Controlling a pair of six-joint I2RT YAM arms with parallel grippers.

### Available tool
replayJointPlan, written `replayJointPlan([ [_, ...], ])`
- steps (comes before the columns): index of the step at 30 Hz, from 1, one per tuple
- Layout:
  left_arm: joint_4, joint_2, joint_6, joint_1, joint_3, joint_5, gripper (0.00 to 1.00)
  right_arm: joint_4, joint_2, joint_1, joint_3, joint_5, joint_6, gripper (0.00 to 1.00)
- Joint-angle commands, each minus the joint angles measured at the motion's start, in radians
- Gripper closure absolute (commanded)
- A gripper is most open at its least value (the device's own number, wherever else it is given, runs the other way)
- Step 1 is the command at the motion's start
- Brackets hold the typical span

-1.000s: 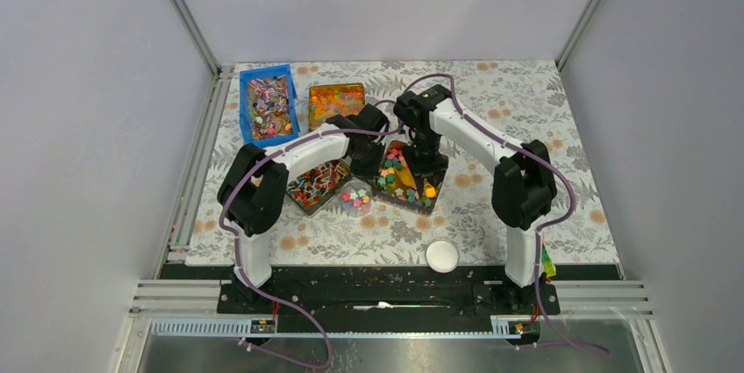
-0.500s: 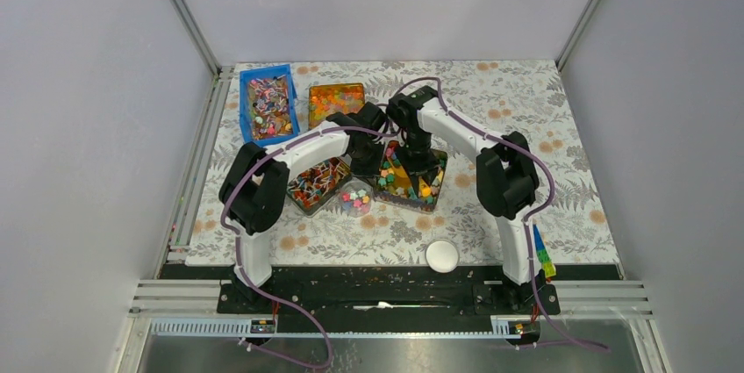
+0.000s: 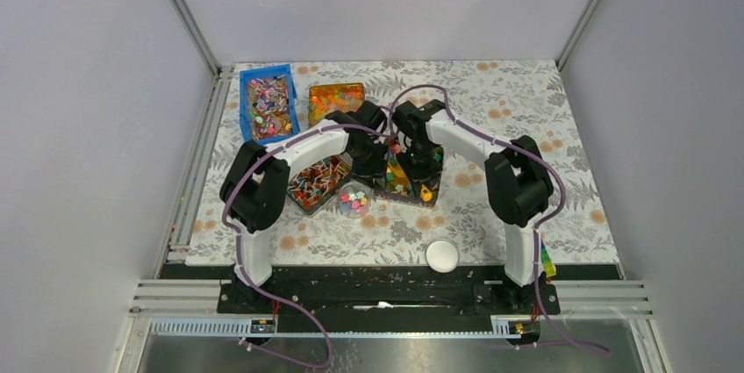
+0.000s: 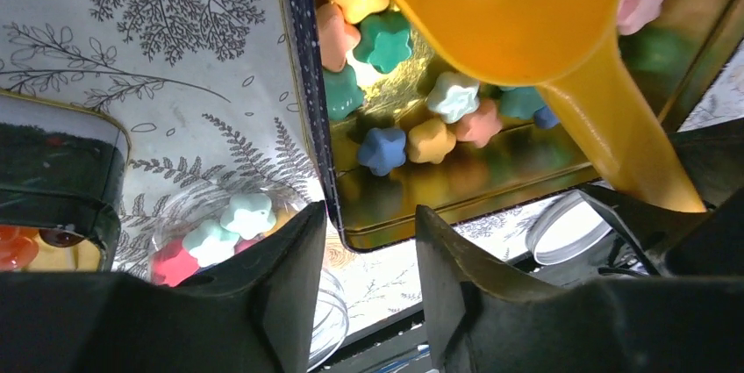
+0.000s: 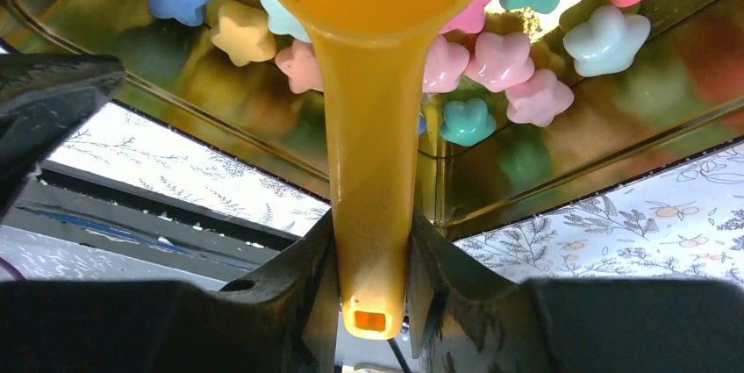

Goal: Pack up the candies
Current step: Scoop the fake candies from the storage box.

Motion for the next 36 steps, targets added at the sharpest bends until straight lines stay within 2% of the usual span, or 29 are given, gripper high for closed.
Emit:
replayJointPlan([
  [1,0.117,-0.071,-0.067,0.059,-0.003,0.089,0.54,0.091,-0.045,0.003,-0.084,-0.005,-0.046,1.0],
  [9,0.186,-0.14,-0.139,0.127,-0.067,0.117,0.48,0.137,-0.088,0.003,-0.136,-0.005,-0.059,1.0],
  [21,0.244,-0.284,-0.161,0.166,-0.116,0.047,0.23,0.187,-0.211,0.002,-0.277,0.005,-0.065,1.0],
  [36,0.272,-0.418,-0.15,0.187,-0.216,-0.001,0.08,0.223,-0.361,0.003,-0.385,0.054,-0.062,1.0],
])
